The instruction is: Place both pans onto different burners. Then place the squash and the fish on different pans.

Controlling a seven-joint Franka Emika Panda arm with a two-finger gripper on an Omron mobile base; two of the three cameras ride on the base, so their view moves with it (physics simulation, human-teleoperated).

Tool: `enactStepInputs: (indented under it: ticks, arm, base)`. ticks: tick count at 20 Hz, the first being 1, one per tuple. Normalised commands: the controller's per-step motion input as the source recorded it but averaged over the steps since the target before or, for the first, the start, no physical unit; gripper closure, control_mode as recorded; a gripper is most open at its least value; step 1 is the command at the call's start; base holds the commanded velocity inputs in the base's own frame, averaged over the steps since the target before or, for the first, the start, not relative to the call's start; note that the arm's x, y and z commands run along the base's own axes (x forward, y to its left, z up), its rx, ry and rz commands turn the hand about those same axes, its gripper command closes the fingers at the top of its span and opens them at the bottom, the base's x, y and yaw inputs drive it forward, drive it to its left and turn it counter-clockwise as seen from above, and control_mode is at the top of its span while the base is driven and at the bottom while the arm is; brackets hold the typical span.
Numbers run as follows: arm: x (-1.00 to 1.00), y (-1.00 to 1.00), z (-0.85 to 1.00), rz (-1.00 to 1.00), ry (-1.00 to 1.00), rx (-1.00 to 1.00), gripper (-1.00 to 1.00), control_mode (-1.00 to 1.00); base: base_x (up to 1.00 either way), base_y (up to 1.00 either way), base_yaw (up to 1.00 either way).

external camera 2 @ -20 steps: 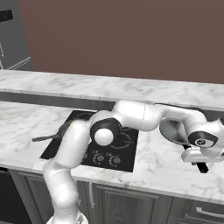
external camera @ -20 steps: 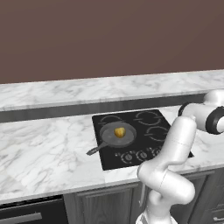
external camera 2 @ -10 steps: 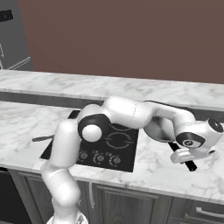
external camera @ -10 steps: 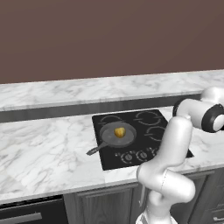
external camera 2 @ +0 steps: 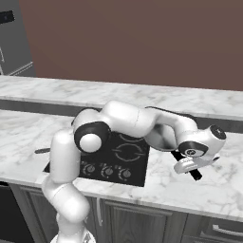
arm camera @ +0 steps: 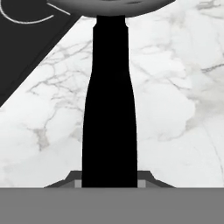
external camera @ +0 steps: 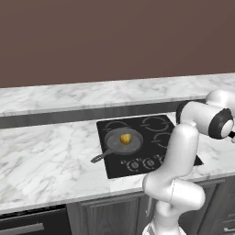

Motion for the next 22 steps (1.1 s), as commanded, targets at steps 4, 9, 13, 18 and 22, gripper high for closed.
enactStepInputs:
  ticks: [4,9,13,18,22]
  arm:
    - [0.13,0.1,0.0,0.06,0.0,-0.03,1.0,-1.0]
    - [0.09,0.14,0.0,0.09,0.0,-0.06,1.0,-1.0]
    - [0.06,0.33,0.0,0.12,0.0,-0.08,1.0,-1.0]
    - [0.06,0.51,0.0,0.14,0.0,-0.07,1.0,-1.0]
    - [0.16,0.56,-0.07,0.12,0.0,-0.07,1.0,-1.0]
  base:
    - [0.0,0.0,0.0]
    - [0.0,0.0,0.0]
    - [0.0,0.0,0.0]
    - [0.0,0.0,0.0]
    - [0.0,0.0,0.0]
